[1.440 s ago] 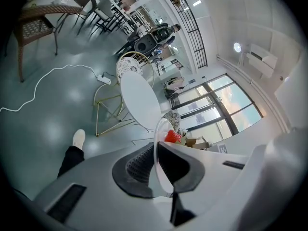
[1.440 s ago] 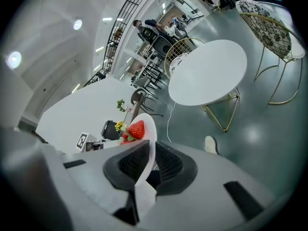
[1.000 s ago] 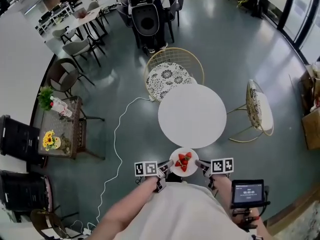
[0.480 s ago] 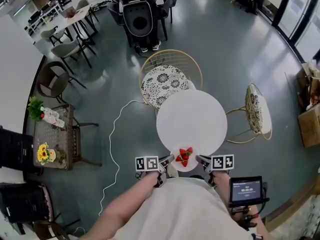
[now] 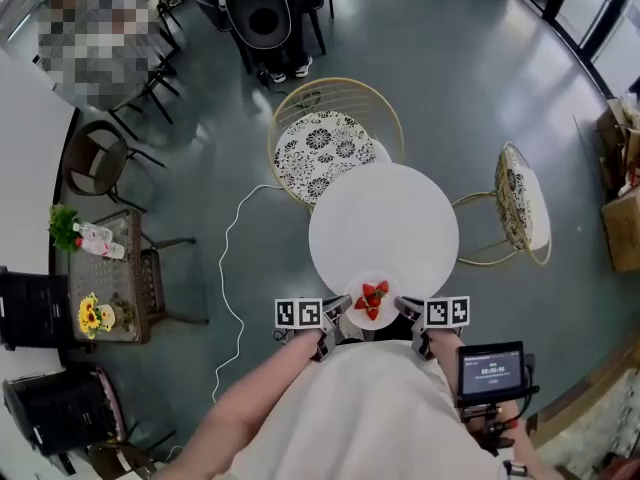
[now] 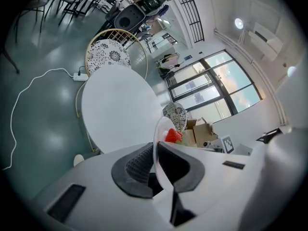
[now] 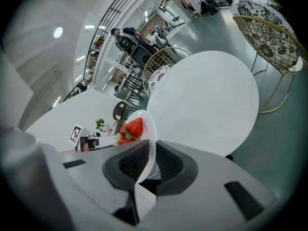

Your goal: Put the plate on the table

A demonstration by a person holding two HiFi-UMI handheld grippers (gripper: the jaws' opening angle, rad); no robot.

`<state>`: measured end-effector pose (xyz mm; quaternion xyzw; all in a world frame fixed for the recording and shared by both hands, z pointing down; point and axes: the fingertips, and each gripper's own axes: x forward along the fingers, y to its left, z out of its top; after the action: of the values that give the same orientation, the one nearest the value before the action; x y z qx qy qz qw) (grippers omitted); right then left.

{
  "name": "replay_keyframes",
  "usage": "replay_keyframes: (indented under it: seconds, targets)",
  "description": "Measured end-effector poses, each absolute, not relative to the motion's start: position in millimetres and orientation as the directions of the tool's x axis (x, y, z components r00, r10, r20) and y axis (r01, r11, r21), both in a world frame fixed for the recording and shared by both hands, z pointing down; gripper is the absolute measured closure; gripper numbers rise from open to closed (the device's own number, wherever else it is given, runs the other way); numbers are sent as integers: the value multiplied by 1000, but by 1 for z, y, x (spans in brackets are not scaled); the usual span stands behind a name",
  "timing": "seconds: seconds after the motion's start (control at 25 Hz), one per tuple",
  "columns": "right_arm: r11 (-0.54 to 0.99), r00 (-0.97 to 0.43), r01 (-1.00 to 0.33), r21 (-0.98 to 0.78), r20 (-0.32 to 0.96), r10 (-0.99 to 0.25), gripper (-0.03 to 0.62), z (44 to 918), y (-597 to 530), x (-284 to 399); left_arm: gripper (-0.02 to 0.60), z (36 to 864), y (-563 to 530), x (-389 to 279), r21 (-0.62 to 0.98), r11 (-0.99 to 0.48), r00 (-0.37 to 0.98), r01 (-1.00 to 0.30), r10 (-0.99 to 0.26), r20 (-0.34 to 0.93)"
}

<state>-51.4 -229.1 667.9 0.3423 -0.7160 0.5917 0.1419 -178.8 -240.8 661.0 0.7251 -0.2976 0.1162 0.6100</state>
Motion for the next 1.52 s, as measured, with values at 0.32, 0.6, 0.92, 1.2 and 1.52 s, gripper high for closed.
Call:
replay_keyframes:
  seconds: [0.32, 0.6, 0.92, 1.2, 1.52]
  targets:
    - [70, -742, -643, -762, 599, -301, 556, 685, -268, -17, 554, 677, -278, -144, 788, -84, 780, -610, -238, 578]
    - [25, -721, -661, -750, 625, -300, 556, 705, -294, 25, 554, 702, -306, -102, 761, -88, 762, -643, -172, 624]
    - [-18, -698, -677, -735, 650, -301, 557, 729, -316, 67, 550, 729, -332, -58, 714, -134, 726, -687, -102, 680]
    - [-29, -695, -680, -733, 656, -294, 556, 749, -339, 90, 548, 748, -357, -35, 660, -180, 679, -730, -69, 731]
    - [-27, -665, -715, -698, 693, -278, 556, 773, -357, 109, 541, 775, -374, -16, 574, -212, 599, -791, -79, 797]
